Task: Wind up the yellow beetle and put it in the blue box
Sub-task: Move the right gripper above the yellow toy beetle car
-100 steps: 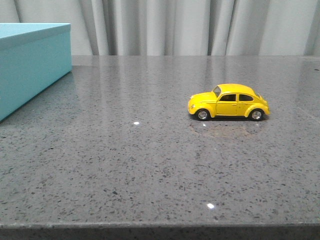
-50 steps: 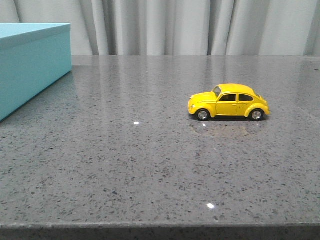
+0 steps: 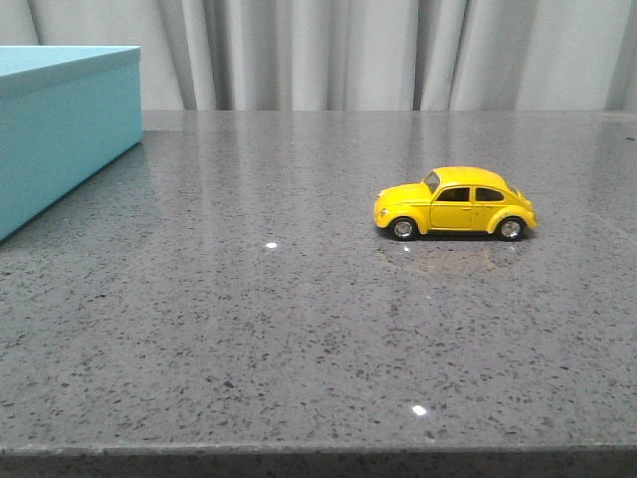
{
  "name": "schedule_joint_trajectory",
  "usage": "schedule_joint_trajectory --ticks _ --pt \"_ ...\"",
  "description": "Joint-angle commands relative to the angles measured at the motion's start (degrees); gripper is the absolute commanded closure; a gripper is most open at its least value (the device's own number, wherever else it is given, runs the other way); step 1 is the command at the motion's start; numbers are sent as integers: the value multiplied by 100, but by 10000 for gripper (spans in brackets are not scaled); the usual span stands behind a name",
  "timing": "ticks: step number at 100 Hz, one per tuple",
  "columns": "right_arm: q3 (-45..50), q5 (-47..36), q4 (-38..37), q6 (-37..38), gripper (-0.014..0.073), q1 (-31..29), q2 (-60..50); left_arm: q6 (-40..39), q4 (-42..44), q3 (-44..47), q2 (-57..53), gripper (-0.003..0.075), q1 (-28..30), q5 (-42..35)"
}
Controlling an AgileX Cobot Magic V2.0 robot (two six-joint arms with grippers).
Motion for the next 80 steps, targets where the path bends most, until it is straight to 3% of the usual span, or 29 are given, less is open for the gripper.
schedule_joint_trajectory --ticks 1,25,80 --pt "-402 57 121 -72 250 -2 349 -70 -23 -215 53 352 -53 -458" --pt "-1060 743 324 -127 250 165 1120 -70 -23 -215 53 352 -53 -458" --pt "-2420 1221 432 587 203 1713 2962 -70 -23 -215 53 352 -53 -458"
